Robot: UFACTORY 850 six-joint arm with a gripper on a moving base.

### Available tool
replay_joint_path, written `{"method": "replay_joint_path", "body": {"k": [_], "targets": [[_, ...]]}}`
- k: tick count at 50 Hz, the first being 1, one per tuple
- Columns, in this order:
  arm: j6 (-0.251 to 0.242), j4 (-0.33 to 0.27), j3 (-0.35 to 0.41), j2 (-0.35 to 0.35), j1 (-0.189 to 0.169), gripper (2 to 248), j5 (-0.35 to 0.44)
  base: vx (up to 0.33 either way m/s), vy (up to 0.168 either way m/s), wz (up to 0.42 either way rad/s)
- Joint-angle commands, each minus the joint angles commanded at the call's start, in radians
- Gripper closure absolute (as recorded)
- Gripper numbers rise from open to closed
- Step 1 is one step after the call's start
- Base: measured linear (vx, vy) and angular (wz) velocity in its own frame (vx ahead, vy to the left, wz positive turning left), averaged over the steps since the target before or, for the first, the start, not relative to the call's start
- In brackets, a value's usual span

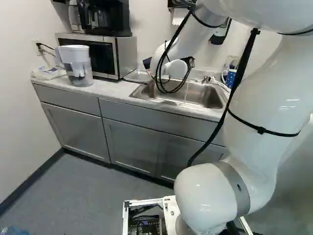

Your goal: Rinse the cup and place it in the tray

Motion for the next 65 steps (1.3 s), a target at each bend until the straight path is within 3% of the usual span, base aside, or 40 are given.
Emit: {"method": "replay_joint_path", "body": {"k": [65], "targets": [[-0.683,0.0,0.0,0.0,0.0,125,0.0,0.0,0.0,0.0]]}}
